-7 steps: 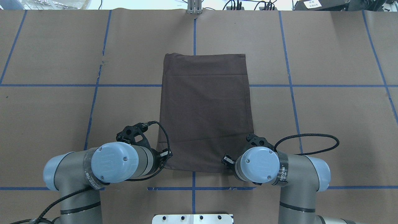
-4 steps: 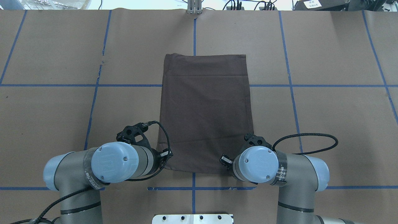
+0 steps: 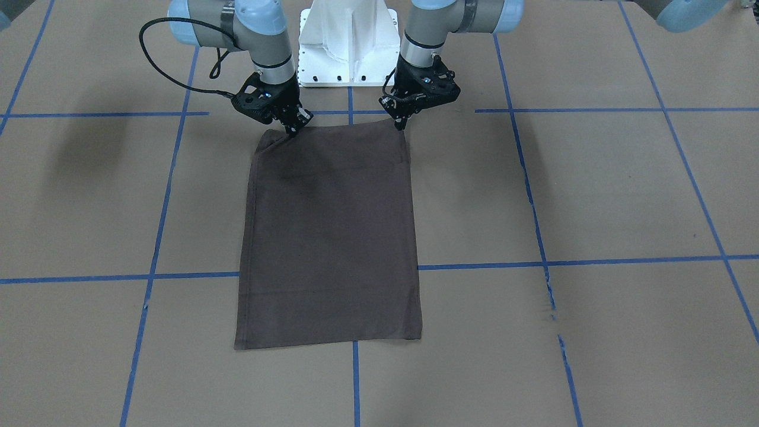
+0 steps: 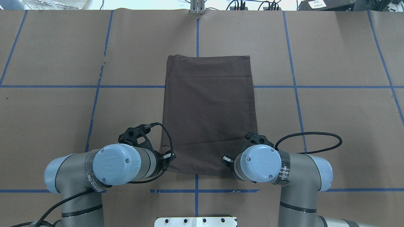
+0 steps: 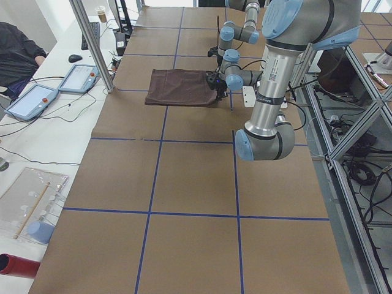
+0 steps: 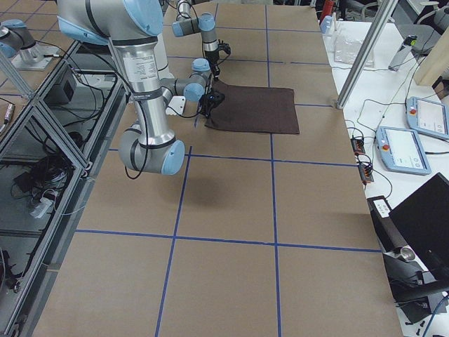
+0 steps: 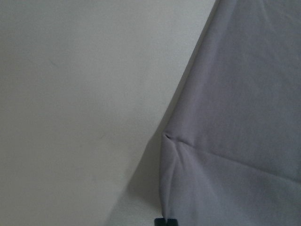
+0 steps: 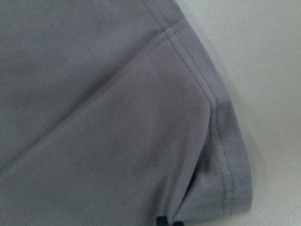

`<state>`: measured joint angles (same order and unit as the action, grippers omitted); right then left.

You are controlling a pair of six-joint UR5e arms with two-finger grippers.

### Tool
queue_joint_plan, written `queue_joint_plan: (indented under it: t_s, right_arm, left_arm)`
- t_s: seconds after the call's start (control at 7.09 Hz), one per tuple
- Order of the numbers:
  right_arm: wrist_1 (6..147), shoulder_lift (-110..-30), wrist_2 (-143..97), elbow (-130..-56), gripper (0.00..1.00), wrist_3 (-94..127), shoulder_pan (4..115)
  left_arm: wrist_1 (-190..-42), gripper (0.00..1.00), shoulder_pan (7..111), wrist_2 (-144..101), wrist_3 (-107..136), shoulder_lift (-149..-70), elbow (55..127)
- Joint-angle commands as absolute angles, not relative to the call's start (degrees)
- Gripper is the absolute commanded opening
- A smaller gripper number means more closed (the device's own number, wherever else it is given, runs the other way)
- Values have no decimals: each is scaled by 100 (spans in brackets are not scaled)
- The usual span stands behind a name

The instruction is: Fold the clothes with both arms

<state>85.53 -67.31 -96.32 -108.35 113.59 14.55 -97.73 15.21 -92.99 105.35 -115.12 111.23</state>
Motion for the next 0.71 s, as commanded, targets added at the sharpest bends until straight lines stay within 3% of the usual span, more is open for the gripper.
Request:
queue_joint_plan:
  t_s: [0.0,0.56]
  right_arm:
    - [8534,-6706,-9607,-10907,0,11539,1511]
    - [8499,-6942,-9677,-11661,0,11496,1276]
  left_arm:
    - [-9765,0,1529,-9299,10538,-11505,11223]
    - [-9616,0,1250,-9536,11158,-11443,11943]
